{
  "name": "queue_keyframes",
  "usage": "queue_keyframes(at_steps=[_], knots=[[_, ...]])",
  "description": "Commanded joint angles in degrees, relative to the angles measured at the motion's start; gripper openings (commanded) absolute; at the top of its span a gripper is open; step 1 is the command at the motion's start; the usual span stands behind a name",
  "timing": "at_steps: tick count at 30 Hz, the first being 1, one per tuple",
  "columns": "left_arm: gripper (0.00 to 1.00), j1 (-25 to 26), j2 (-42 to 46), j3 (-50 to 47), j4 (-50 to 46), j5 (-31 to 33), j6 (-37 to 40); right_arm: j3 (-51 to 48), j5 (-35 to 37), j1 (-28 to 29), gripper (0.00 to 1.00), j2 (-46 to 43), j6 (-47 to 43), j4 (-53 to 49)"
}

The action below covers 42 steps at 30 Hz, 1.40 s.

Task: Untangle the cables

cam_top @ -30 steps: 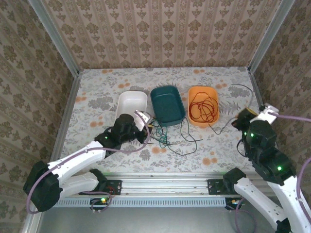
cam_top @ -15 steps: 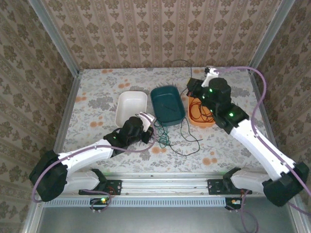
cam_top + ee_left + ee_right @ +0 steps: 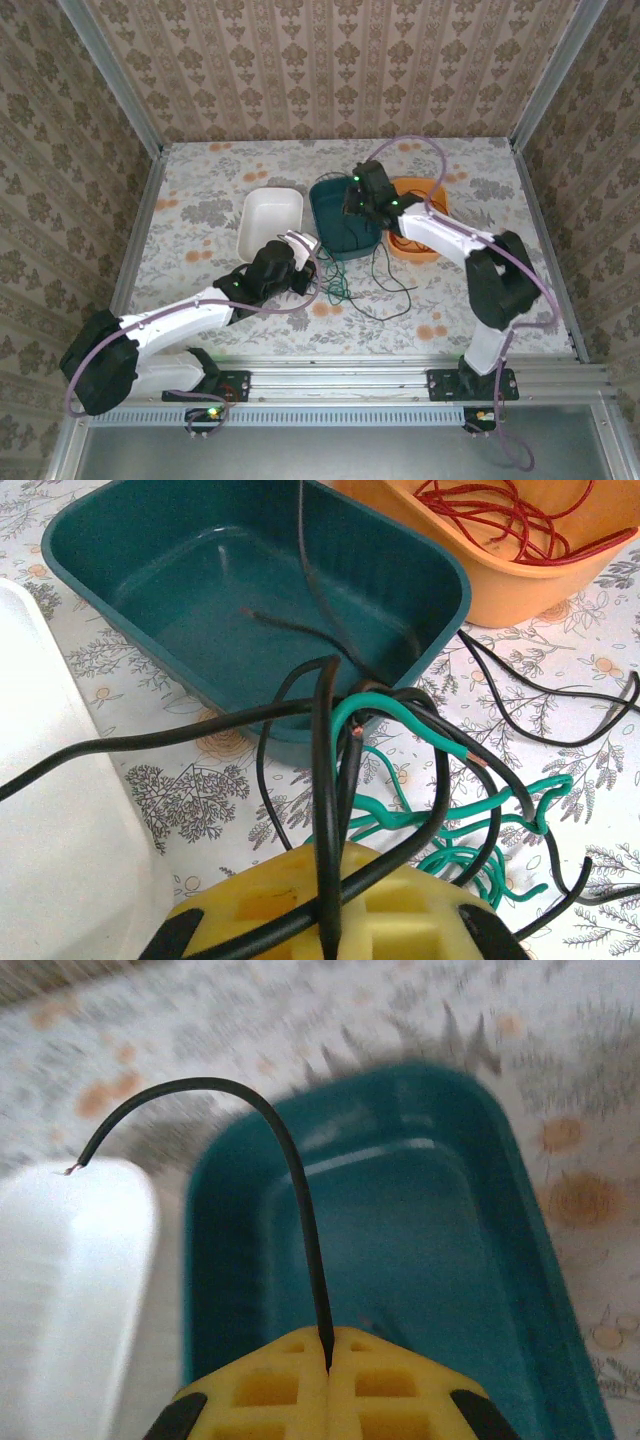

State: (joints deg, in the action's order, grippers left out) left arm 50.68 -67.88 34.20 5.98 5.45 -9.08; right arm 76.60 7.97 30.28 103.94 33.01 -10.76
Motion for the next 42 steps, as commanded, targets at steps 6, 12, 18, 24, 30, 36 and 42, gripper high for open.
queue_keyframes(at_steps=[6,12,18,24,30,36,42], knots=[[0.00,0.48,0.79,2.63,-0.97,1.23,-0.42,6.78,5.47,0.39,0.19,5.94,3.11,-13.55],[0.00,0.41,1.67,2.63,-1.09,2.00,-0.23,4.42,6.73,0.47,0.47,0.06,1.88,-13.70],[0.00,0.24,2.00,2.25,-0.51,1.84,-0.49,-8.61,-0.57,0.56,0.47,-14.66,-1.86,-10.01],[0.00,-0.66,3.08,1.01,0.25,0.79,-1.96,-25.91,-23.61,1.66,0.45,-27.60,-8.60,-7.06],[0.00,-1.02,3.27,1.00,0.11,-0.26,-2.21,-30.81,-35.40,3.20,0.44,-27.53,-12.03,-3.16],[0.00,-1.02,3.63,1.49,-0.09,-1.37,-2.25,-28.96,-38.19,3.48,0.40,-18.94,-10.47,3.41],[0.00,-1.01,3.90,1.49,-0.25,-1.69,-2.45,-27.65,-37.38,3.47,0.19,-14.12,-8.82,6.32]])
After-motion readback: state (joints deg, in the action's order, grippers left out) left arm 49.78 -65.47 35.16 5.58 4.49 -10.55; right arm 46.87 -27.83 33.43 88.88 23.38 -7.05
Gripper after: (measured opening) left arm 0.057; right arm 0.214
